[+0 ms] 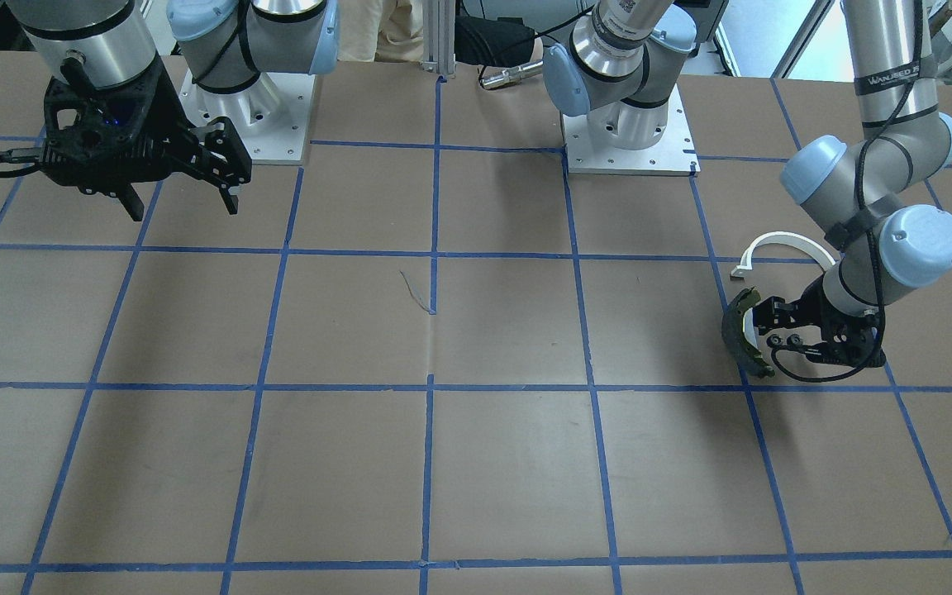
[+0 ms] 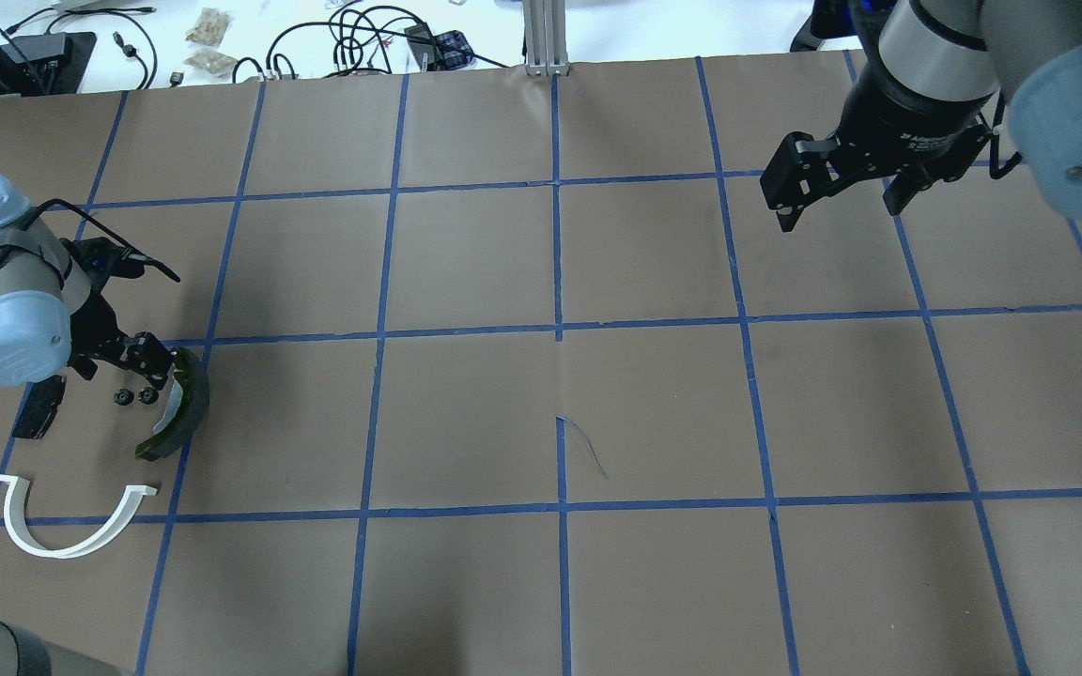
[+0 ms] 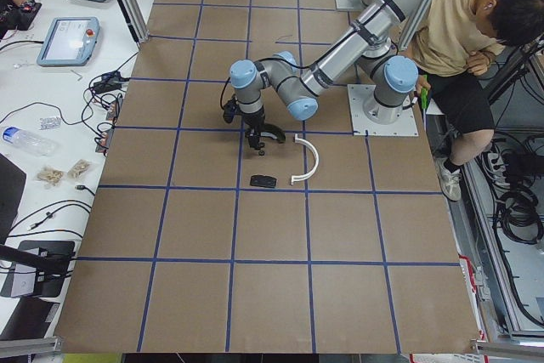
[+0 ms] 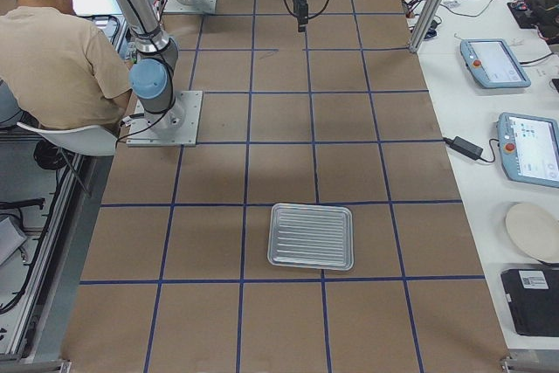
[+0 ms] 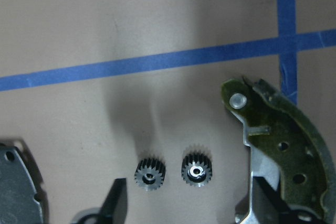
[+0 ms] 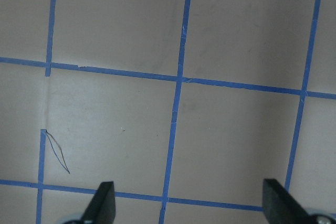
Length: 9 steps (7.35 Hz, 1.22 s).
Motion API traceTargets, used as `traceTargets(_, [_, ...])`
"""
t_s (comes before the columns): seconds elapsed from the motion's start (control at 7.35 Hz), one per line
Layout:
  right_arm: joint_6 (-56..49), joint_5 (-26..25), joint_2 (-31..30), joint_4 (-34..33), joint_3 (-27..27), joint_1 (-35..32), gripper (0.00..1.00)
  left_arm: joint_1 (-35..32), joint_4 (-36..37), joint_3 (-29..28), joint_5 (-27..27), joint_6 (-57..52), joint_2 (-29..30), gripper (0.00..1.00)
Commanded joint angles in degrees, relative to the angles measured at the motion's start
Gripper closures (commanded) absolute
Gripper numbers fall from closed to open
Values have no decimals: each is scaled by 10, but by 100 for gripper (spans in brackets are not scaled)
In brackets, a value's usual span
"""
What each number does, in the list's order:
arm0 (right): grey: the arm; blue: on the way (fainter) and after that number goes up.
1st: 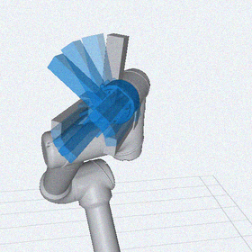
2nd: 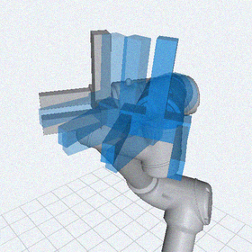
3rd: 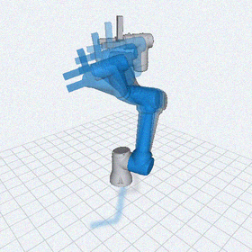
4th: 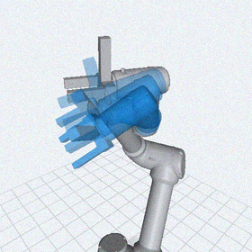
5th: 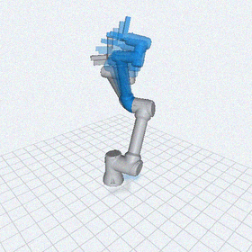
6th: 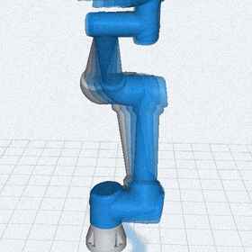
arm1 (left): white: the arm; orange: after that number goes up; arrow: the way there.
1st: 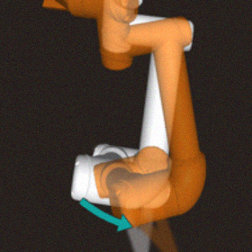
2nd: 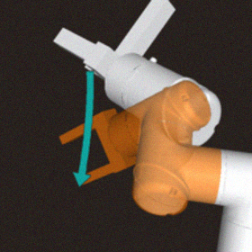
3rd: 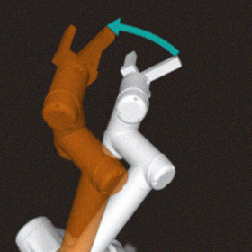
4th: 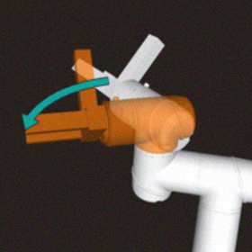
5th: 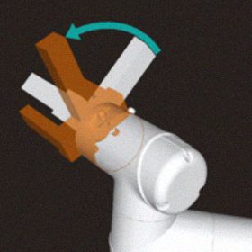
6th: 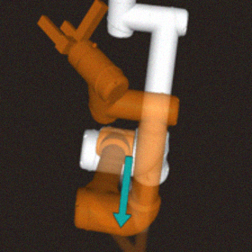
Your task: Place bearing gear from tray to pile
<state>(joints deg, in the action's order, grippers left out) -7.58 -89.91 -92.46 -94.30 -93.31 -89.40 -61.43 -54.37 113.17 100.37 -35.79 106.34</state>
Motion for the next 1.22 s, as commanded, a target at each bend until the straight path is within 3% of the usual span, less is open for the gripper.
traceTargets(0.0, [-1,0,0,0,0,0,0,-38,-135,-50,-29,67,-61,0])
traceTargets(0.27, [-1,-1,0,0,0,0,0,-144,-323,-141,-42,232,-125,0])
traceTargets(0.54, [-8,-1,0,-1,-1,3,0,-264,-443,-271,-59,381,-127,0])
traceTargets(0.68, [-18,-2,0,-2,-1,3,0,-298,-449,-329,-61,393,-114,0])
traceTargets(1.09, [-17,-2,-1,-1,-2,3,0,-311,-385,-336,-69,348,-118,0])
